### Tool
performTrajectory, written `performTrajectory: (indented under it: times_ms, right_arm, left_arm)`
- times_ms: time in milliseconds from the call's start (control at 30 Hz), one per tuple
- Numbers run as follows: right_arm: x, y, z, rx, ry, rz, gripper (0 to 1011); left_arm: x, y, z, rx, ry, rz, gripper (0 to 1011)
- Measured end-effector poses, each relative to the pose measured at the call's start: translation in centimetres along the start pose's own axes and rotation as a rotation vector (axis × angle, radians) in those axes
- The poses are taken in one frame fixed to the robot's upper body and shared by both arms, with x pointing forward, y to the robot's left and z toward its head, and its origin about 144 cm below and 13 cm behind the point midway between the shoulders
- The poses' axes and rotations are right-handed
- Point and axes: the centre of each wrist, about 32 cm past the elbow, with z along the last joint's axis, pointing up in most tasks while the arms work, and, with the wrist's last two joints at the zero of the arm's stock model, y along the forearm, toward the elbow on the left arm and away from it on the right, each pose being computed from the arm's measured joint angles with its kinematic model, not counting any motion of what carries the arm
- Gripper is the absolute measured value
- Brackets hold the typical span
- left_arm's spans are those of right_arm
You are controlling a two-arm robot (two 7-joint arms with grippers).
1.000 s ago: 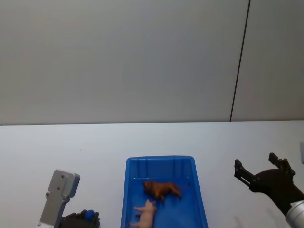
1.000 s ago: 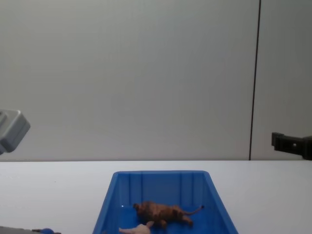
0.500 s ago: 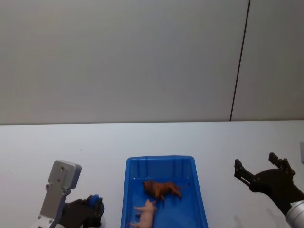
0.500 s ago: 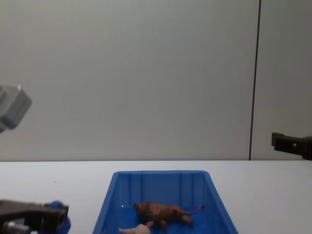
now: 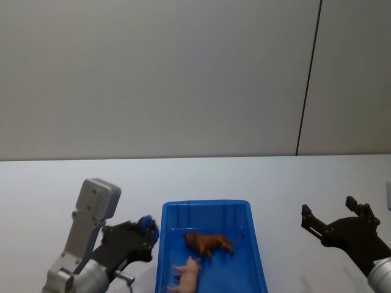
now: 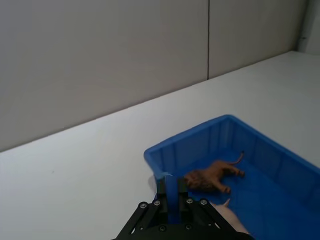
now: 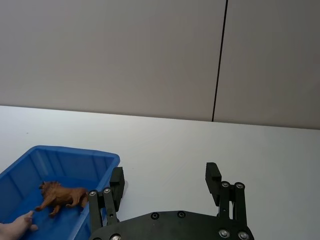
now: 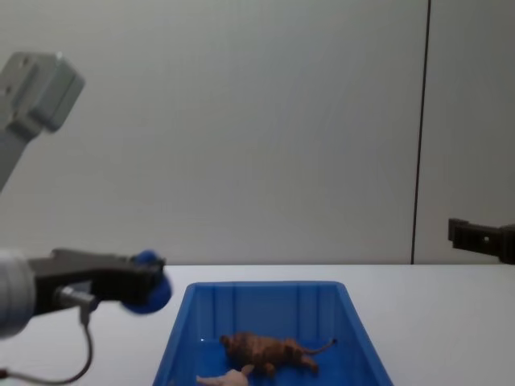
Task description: Pick up the two dolls from the table and place them into the box.
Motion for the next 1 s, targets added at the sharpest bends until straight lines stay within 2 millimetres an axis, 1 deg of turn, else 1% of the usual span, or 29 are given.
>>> performTrajectory:
  times_ms: [167, 233, 267, 333, 400, 467, 500, 533, 567, 600, 667, 700, 800, 867, 1000]
  right_arm:
    - [0.0, 0.0, 0.0, 0.0, 0.0, 0.0, 1001]
    - [0.0, 0.0, 0.0, 0.0, 0.0, 0.0, 1001]
    - [0.0, 0.0, 0.0, 0.0, 0.0, 0.0, 1001]
    - [0.0, 0.0, 0.0, 0.0, 0.0, 0.0, 1001]
    - [0.0, 0.0, 0.0, 0.0, 0.0, 0.0, 1001]
    - [0.0, 0.0, 0.0, 0.0, 0.0, 0.0, 1001]
    - [0.0, 0.0, 0.0, 0.0, 0.0, 0.0, 1001]
    - [0.0, 0.0, 0.0, 0.0, 0.0, 0.0, 1001]
    - [0.0, 0.0, 0.0, 0.0, 0.0, 0.0, 1001]
    - [0.0, 0.0, 0.0, 0.0, 0.0, 0.0, 1001]
    - [0.0, 0.0, 0.0, 0.0, 0.0, 0.0, 1001]
    - [0.0, 0.0, 0.0, 0.0, 0.0, 0.0, 1001]
    - [0.0, 0.0, 0.0, 0.0, 0.0, 0.0, 1001]
    - [0.0, 0.0, 0.0, 0.0, 0.0, 0.0, 1001]
    - [0.0, 0.0, 0.0, 0.0, 0.0, 0.0, 1001]
  left_arm:
    - [-0.3, -0.7, 0.9, -0.049, -0.022, -0.067, 93]
    - [-0.4, -0.9, 1.1, -0.059, -0.028, -0.087, 158]
    - [-0.5, -1.1, 1.3, -0.071, -0.034, -0.109, 206]
    - [-0.7, -1.5, 1.5, -0.083, -0.04, -0.139, 245]
    - [-0.8, -1.8, 1.8, -0.093, -0.045, -0.161, 329]
    - [-1.0, -2.2, 2.0, -0.106, -0.049, -0.194, 360]
    - [-1.0, -2.2, 2.0, -0.106, -0.049, -0.194, 431]
    - [-1.1, -2.4, 2.2, -0.113, -0.053, -0.215, 447]
    - [-1.2, -2.5, 2.3, -0.116, -0.055, -0.224, 497]
    - [-1.2, -2.6, 2.4, -0.119, -0.056, -0.232, 507]
    - [-1.4, -2.9, 2.5, -0.127, -0.06, -0.255, 599]
    - [-1.5, -3.0, 2.6, -0.129, -0.061, -0.261, 621]
    - [-1.7, -3.4, 2.8, -0.138, -0.066, -0.288, 743]
    - [-1.7, -3.5, 2.9, -0.141, -0.068, -0.297, 781]
    - [-1.9, -3.7, 3.1, -0.148, -0.071, -0.316, 898]
